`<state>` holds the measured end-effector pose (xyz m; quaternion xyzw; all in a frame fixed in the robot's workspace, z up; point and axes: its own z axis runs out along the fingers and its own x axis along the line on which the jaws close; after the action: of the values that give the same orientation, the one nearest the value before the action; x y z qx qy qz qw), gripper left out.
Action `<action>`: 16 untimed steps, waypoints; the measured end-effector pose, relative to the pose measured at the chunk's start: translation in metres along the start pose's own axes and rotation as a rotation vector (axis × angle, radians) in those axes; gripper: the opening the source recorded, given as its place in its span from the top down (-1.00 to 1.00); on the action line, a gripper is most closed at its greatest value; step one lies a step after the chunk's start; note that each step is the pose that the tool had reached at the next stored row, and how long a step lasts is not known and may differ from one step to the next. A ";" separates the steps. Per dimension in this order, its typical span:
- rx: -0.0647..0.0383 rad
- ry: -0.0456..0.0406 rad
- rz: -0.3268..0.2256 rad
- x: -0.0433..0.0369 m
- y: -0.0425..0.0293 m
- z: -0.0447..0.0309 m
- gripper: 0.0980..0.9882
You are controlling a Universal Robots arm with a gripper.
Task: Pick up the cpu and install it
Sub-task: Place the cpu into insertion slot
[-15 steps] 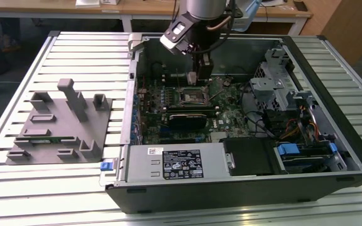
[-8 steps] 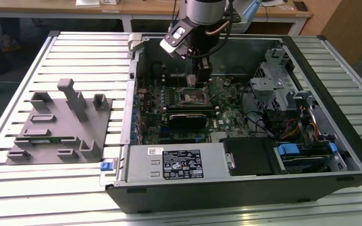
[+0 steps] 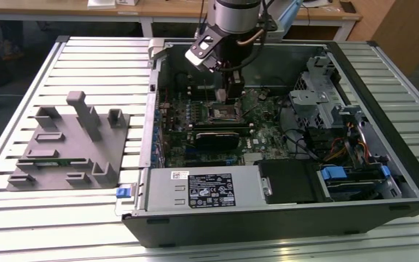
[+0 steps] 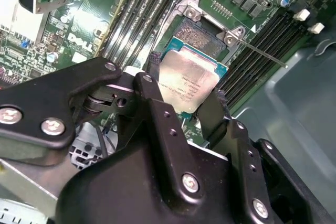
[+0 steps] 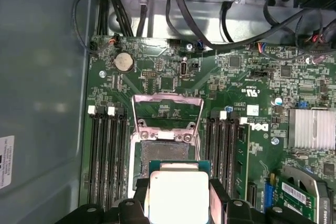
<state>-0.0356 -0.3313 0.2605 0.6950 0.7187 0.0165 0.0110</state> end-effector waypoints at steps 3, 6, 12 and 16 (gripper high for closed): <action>0.000 0.0002 0.000 0.0000 -0.0001 0.0027 0.00; 0.000 0.0001 0.000 0.0000 -0.0002 0.0041 0.00; 0.000 0.0001 0.000 0.0000 -0.0002 0.0062 0.00; 0.000 0.0002 0.000 0.0000 -0.0003 0.0079 0.00</action>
<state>-0.0355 -0.3312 0.2526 0.6951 0.7187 0.0165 0.0110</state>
